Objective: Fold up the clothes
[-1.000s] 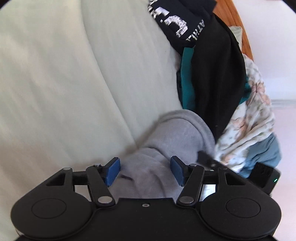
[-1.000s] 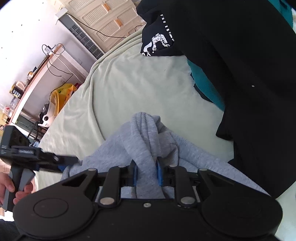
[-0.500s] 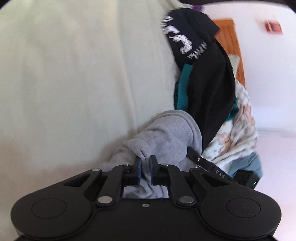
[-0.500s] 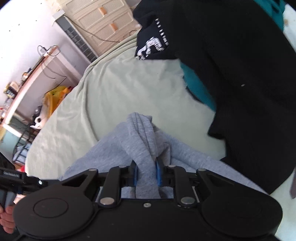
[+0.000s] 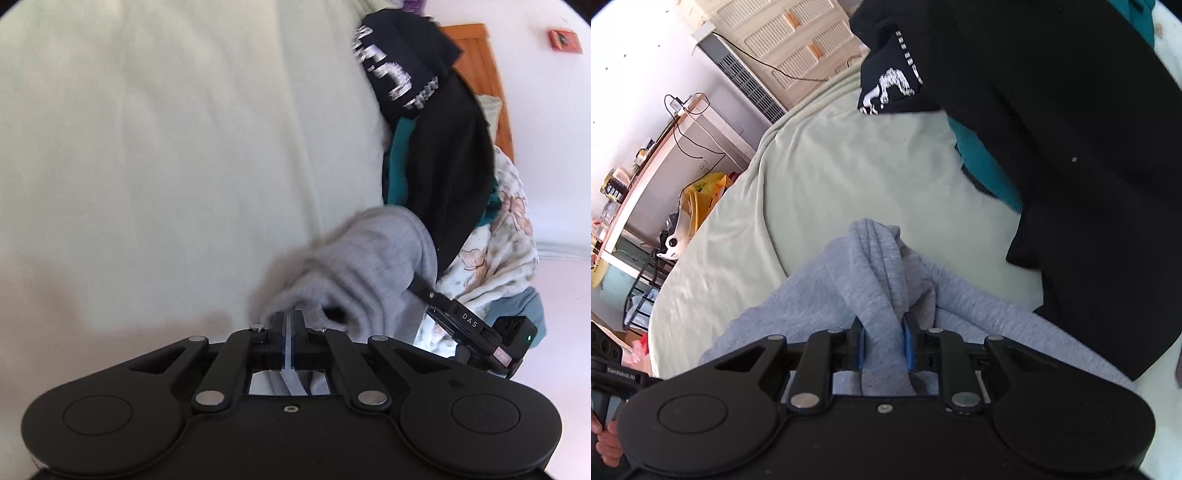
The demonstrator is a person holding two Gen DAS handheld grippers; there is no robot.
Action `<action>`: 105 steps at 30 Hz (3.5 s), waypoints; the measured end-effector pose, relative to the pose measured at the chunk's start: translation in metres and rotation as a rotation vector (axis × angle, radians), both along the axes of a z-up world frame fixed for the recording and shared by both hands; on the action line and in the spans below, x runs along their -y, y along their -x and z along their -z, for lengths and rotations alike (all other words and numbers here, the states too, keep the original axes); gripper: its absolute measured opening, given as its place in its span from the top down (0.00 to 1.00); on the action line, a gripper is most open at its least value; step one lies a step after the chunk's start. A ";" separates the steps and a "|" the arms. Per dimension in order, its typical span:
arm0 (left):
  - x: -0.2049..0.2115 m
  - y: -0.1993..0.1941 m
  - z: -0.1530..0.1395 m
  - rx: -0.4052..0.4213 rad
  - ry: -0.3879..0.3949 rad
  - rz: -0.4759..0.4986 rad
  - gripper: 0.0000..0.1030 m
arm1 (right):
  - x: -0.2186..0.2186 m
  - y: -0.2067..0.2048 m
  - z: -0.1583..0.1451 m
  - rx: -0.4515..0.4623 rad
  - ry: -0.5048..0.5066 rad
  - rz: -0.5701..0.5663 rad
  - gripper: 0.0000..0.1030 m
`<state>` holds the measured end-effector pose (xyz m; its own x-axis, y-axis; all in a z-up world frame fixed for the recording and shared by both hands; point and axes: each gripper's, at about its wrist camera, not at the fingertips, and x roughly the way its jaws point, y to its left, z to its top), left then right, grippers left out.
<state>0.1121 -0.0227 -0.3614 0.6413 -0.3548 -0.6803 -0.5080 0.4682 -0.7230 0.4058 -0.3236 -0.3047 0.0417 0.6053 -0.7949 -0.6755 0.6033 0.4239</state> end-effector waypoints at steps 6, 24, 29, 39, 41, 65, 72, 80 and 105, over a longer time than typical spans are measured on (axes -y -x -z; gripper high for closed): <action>0.014 -0.081 -0.051 0.189 -0.305 0.286 0.48 | 0.002 0.024 -0.018 0.135 0.077 -0.006 0.42; 0.064 -0.144 -0.017 0.123 -0.440 0.652 0.46 | 0.126 0.183 -0.029 0.007 0.056 0.715 0.46; 0.068 -0.161 -0.030 0.188 -0.487 0.730 0.46 | 0.126 0.197 -0.003 -0.059 -0.047 0.854 0.77; 0.110 -0.221 -0.030 0.330 -0.648 0.897 0.43 | 0.124 0.207 0.006 0.044 0.099 0.883 0.80; 0.112 -0.226 -0.025 0.331 -0.668 0.914 0.42 | 0.121 0.208 0.016 0.051 0.112 0.893 0.74; 0.105 -0.202 -0.058 0.420 -0.657 0.925 0.82 | 0.059 0.184 -0.047 0.407 0.154 0.739 0.66; 0.130 -0.221 -0.035 0.395 -0.714 0.970 0.77 | 0.068 0.151 0.018 0.212 0.244 0.799 0.91; 0.125 -0.220 -0.042 0.330 -0.688 0.944 0.73 | 0.070 0.151 0.014 0.192 0.238 0.776 0.91; 0.103 -0.166 -0.039 0.060 -0.613 0.895 0.21 | 0.072 0.222 0.000 0.099 0.095 0.738 0.61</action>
